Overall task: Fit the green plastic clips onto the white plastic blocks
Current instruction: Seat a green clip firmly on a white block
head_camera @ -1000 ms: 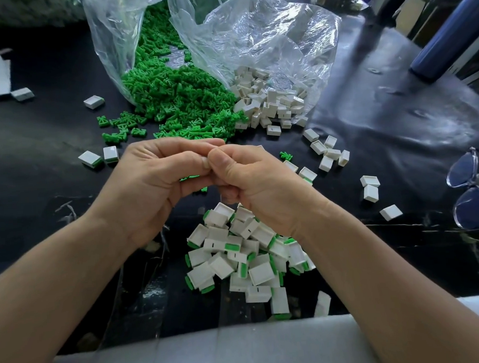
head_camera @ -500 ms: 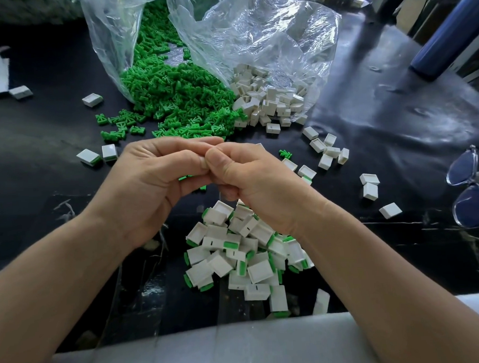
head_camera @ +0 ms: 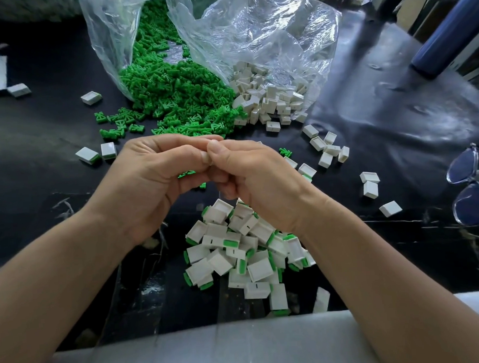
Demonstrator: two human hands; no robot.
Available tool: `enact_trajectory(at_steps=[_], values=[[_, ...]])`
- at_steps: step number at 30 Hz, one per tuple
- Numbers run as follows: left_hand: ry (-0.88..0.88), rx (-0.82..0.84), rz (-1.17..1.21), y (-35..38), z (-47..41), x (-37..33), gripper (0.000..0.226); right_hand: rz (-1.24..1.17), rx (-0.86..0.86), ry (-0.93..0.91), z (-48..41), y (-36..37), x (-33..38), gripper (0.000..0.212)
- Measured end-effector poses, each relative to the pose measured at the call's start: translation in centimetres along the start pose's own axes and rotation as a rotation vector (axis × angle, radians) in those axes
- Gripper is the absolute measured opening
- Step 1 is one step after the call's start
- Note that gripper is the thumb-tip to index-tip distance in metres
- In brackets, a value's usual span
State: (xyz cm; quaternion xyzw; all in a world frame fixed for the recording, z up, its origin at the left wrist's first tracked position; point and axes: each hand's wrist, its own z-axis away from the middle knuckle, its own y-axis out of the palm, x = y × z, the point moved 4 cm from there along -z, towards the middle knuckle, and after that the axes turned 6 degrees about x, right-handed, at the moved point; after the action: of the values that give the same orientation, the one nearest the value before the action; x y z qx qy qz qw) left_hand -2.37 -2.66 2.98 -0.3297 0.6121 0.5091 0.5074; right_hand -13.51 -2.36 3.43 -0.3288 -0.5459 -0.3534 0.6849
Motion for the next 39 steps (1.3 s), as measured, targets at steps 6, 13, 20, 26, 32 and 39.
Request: enact_trajectory(at_steps=[6, 13, 20, 26, 32, 39], values=[[-0.004, -0.025, 0.02, 0.2, 0.0, 0.2, 0.018, -0.053, 0.017, -0.005, -0.1, 0.2, -0.1, 0.031], [0.011, -0.029, 0.046, 0.3, 0.1, 0.2, 0.017, 0.033, -0.028, 0.0, 0.0, 0.4, 0.1, 0.035], [0.016, -0.032, 0.055, 0.3, 0.1, 0.3, 0.018, 0.07, -0.062, 0.009, -0.1, 0.1, -0.1, 0.035], [0.021, -0.03, 0.05, 0.3, 0.1, 0.2, 0.018, 0.076, -0.107, -0.017, -0.3, 0.1, -0.1, 0.029], [-0.01, 0.0, 0.04, 0.3, -0.1, 0.3, 0.017, -0.146, -0.009, 0.028, -0.4, -0.6, -0.2, 0.04], [-0.008, 0.045, 0.023, 0.6, 0.1, 0.2, 0.023, -0.332, 0.006, 0.092, -0.5, -1.2, -0.5, 0.041]])
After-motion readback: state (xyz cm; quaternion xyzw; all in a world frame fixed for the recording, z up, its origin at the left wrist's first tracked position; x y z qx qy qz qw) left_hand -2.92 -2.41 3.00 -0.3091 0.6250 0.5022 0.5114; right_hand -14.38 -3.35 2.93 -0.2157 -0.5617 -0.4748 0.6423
